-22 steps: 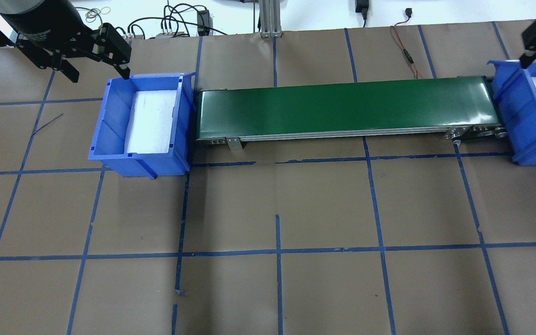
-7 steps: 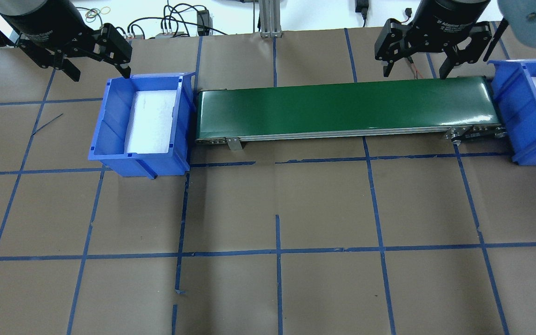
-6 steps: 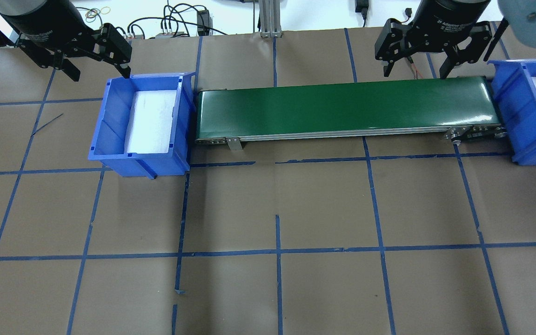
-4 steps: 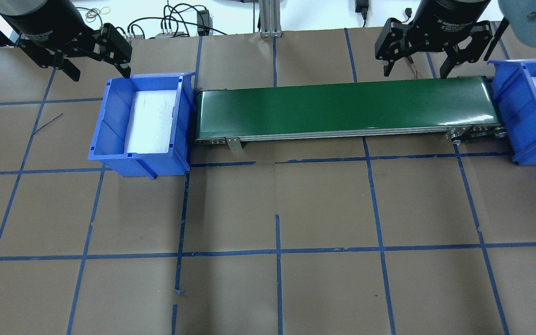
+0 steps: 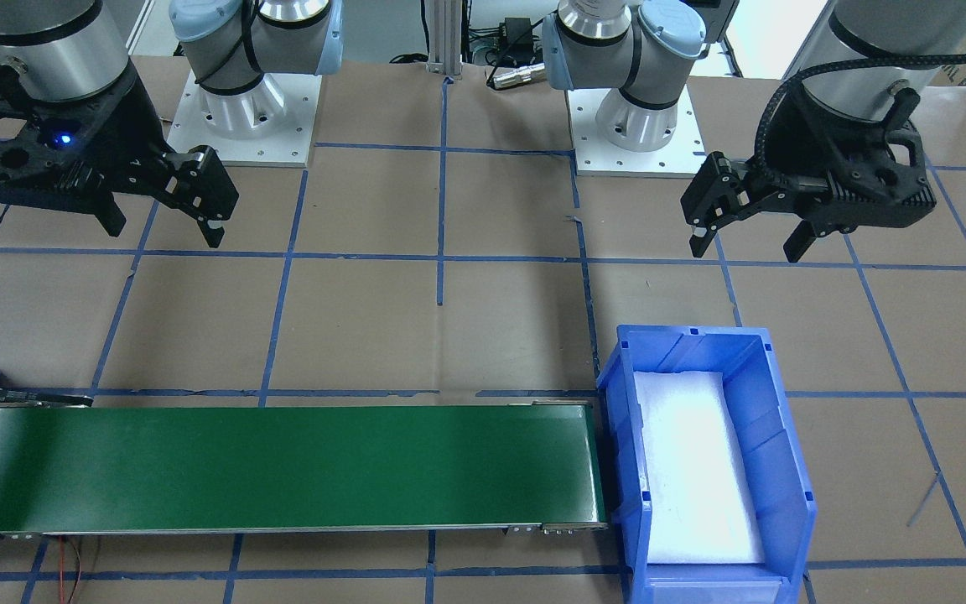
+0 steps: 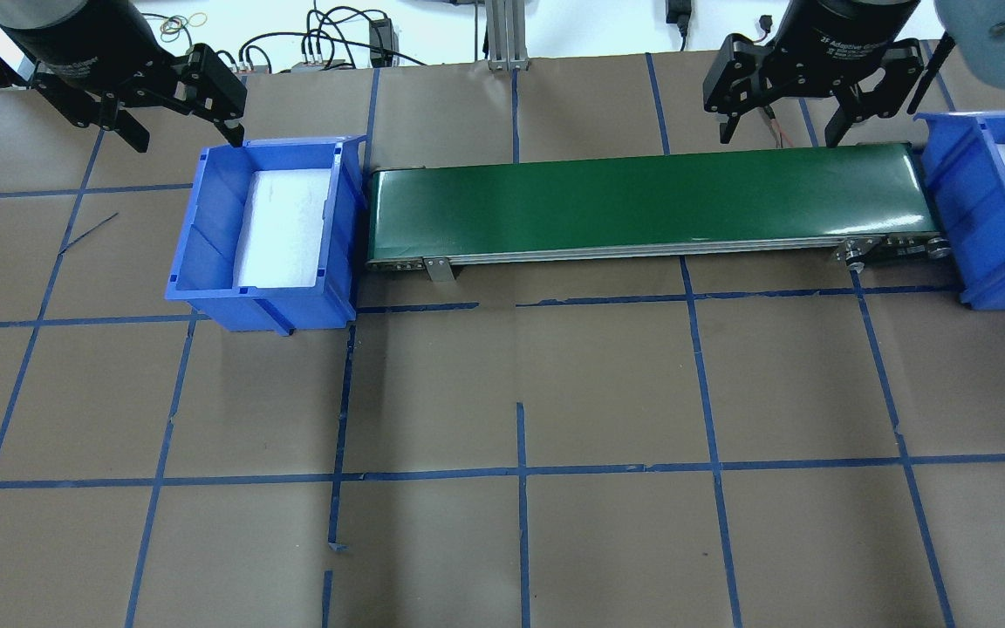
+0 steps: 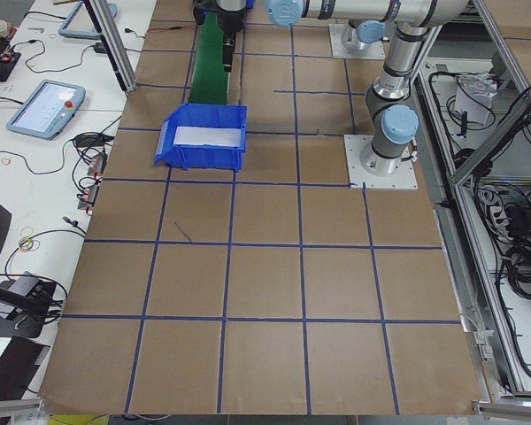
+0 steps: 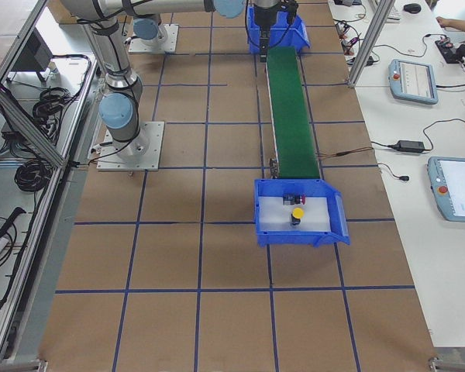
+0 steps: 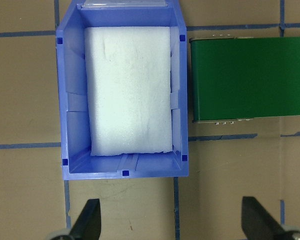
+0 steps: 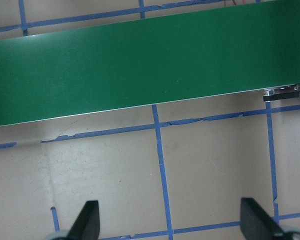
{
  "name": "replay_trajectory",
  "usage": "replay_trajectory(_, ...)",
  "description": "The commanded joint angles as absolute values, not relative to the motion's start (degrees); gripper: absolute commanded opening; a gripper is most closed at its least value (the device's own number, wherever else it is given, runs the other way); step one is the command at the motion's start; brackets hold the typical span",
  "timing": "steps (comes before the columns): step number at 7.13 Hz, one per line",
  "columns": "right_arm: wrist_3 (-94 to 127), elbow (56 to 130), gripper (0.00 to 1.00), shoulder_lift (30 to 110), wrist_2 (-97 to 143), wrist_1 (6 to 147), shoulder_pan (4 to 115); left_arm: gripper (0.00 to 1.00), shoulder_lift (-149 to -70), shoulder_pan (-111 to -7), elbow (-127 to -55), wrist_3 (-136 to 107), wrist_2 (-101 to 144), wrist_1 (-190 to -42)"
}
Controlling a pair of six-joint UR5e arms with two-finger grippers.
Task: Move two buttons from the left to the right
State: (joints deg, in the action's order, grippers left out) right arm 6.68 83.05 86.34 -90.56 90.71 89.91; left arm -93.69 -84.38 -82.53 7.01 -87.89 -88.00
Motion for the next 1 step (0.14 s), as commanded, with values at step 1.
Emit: replay_trajectory(1, 6.59, 83.23, 1.0, 86.4, -91.75, 90.62, 89.91, 1.0, -93.69, -84.46, -82.53, 6.94, -87.89, -87.98)
